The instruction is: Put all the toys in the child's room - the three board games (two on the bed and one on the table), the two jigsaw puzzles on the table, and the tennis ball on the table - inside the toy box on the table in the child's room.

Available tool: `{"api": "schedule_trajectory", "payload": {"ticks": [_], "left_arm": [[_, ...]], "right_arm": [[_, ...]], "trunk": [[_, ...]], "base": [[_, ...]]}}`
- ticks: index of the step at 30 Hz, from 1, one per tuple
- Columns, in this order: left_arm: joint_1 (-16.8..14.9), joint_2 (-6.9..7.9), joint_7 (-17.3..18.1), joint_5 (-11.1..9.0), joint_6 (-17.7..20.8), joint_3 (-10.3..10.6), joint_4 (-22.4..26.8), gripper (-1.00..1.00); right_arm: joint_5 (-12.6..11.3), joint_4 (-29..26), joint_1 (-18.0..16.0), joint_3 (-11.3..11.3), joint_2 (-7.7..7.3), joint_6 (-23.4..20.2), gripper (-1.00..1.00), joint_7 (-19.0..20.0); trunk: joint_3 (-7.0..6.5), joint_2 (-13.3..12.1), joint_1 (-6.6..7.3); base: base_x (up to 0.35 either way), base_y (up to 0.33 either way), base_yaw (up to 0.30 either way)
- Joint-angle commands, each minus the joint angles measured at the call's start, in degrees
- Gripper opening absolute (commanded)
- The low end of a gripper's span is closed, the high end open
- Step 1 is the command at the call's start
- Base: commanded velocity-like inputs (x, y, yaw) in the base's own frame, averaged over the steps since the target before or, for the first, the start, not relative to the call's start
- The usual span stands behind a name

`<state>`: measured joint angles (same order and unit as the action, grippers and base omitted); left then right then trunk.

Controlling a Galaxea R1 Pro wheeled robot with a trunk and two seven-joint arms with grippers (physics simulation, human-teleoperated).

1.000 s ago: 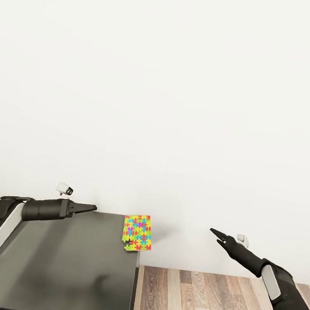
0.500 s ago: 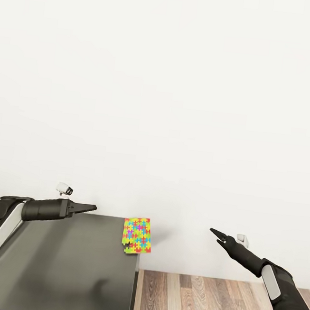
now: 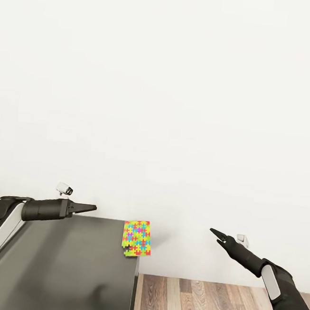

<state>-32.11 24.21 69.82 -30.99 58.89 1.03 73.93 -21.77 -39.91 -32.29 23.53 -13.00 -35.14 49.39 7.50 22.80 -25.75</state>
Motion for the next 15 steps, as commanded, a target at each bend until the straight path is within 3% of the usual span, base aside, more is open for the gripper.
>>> {"api": "schedule_trajectory", "payload": {"ticks": [1,15], "left_arm": [[-0.1,0.05,0.1,-0.2,0.3,0.1,0.0,1.00],[-0.1,0.05,0.1,-0.2,0.3,0.1,0.0,1.00]], "right_arm": [[-0.2,0.0,-0.1,0.1,0.02,-0.4,1.00,0.1],[-0.2,0.0,-0.1,0.0,0.09,-0.4,1.00,0.0]], "trunk": [[0.03,0.1,-0.04],[-1.29,0.1,-0.04]], "base": [[0.000,0.000,0.000],[0.000,0.000,0.000]]}}
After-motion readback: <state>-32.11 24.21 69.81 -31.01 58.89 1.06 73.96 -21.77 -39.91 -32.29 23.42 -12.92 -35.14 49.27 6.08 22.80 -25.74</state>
